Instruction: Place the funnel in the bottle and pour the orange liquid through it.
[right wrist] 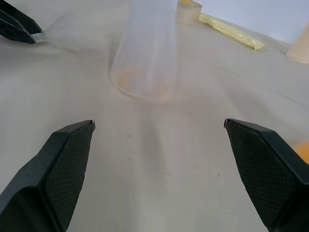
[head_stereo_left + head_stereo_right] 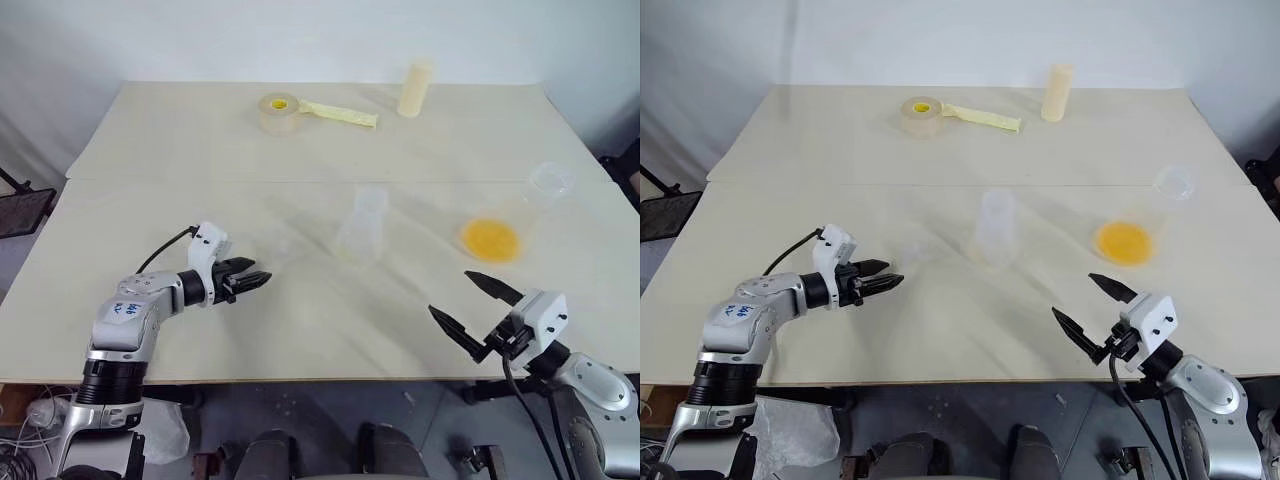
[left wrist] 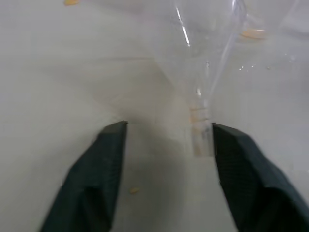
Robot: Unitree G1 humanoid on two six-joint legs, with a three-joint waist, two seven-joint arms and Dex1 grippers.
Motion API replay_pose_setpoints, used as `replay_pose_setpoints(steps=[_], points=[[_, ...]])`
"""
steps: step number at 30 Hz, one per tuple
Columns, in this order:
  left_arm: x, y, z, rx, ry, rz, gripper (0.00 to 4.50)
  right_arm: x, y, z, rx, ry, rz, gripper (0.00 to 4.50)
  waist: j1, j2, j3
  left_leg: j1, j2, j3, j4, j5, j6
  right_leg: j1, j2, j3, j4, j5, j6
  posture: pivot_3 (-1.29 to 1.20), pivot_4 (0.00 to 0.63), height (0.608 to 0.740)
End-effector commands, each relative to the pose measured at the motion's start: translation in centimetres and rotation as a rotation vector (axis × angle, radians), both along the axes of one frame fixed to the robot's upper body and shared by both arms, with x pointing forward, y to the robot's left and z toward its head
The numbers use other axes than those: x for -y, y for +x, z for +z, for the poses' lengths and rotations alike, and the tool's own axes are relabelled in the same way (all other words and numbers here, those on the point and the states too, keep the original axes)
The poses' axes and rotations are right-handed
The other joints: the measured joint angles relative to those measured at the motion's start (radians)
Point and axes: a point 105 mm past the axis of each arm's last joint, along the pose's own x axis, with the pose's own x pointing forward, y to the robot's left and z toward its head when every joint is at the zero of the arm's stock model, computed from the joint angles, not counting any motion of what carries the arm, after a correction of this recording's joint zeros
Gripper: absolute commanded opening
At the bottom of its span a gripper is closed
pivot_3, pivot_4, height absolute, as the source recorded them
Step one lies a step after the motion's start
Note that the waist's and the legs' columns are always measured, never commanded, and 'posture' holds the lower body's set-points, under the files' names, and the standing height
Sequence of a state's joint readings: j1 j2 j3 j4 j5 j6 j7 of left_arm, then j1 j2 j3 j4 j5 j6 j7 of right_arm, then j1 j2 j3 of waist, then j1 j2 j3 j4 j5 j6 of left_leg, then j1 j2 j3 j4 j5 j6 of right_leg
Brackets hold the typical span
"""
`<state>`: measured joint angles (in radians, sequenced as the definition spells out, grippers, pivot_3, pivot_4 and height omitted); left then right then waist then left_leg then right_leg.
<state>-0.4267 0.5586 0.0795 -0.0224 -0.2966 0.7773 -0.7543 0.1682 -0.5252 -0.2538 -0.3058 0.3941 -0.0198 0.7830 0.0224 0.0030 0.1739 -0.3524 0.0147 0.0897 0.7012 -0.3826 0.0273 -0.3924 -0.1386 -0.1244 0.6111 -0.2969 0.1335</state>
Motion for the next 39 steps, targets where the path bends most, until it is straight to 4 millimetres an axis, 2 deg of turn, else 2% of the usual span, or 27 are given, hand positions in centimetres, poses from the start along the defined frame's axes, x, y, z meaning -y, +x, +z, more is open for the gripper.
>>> replay_pose_setpoints(steps=[1,2,3,10,16,20,25,27,31,39], points=[[-1.1,0.0,1.1,0.032,0.022,0.017,4.1,0.0,0.0,0.6,0.029,-0.004,0.007,4.5,0.0,0.0,0.0,0.0,0.0,0.0,0.0,0.0,0.0,0.0,0.0,0.001,0.0,0.0,0.0,0.0,0.15,0.74],[-1.3,-0.1,1.3,0.035,0.027,0.013,4.43,0.0,0.1,0.6,0.03,-0.004,0.007,4.5,0.0,0.0,0.0,0.0,0.0,0.0,0.0,0.0,0.0,0.0,0.0,0.001,0.0,0.0,0.0,0.0,0.15,0.74],[-1.5,-0.2,1.5,0.037,0.031,0.008,4.48,0.0,0.1,0.6,0.031,-0.003,0.007,4.5,0.0,0.0,0.0,0.0,0.0,0.0,0.0,0.0,0.0,0.0,0.0,0.001,0.0,0.0,0.0,0.0,0.15,0.74],[-2.0,-0.1,2.5,0.097,0.038,-0.025,4.48,0.0,0.2,0.5,0.027,0.001,0.003,4.5,0.002,0.0,0.0,0.0,0.0,0.0,0.0,0.0,0.0,-0.001,0.0,0.002,0.0,0.0,0.0,0.0,0.15,0.74],[-1.9,-0.4,4.8,0.236,-0.025,-0.143,4.48,0.0,0.3,0.5,0.026,0.004,-0.002,4.5,0.001,0.0,0.0,0.0,0.0,0.001,0.0,0.0,0.0,-0.001,0.0,0.002,0.0,0.0,0.0,0.0,0.15,0.74],[-2.4,0.1,6.0,0.32,-0.038,-0.202,4.48,0.1,0.3,0.5,0.03,0.007,-0.007,4.5,0.002,0.0,0.0,0.0,0.0,0.002,0.0,0.0,0.0,-0.001,0.0,0.001,0.0,0.0,0.0,0.0,0.15,0.74],[-4.2,1.9,5.8,0.36,0.071,-0.189,4.48,0.2,0.3,0.5,0.034,0.009,-0.015,4.5,0.0,0.0,0.0,0.0,0.0,0.004,0.0,0.0,0.0,-0.001,0.001,0.001,0.0,0.0,0.0,0.0,0.15,0.74],[-4.5,2.2,5.2,0.352,0.122,-0.235,4.48,0.3,0.3,0.4,0.034,0.006,-0.018,4.5,0.002,0.0,0.0,-0.001,0.0,0.006,0.0,0.0,0.0,-0.001,0.001,0.001,0.0,0.0,0.0,0.0,0.15,0.74],[-4.7,1.7,3.7,0.271,0.18,-0.316,4.48,0.5,0.2,0.5,0.04,0.002,-0.032,4.5,-0.001,0.0,0.0,-0.001,-0.001,0.008,0.0,0.0,0.0,-0.001,0.001,-0.001,0.0,0.0,0.0,0.0,0.15,0.74],[-5.0,0.0,3.3,0.183,0.159,-0.312,4.48,0.9,-0.4,0.3,0.032,-0.001,-0.051,4.5,-0.004,0.0,0.0,-0.002,0.0,0.007,-0.001,0.0,0.0,-0.002,0.001,-0.001,0.0,0.0,0.0,0.0,0.15,0.74]])
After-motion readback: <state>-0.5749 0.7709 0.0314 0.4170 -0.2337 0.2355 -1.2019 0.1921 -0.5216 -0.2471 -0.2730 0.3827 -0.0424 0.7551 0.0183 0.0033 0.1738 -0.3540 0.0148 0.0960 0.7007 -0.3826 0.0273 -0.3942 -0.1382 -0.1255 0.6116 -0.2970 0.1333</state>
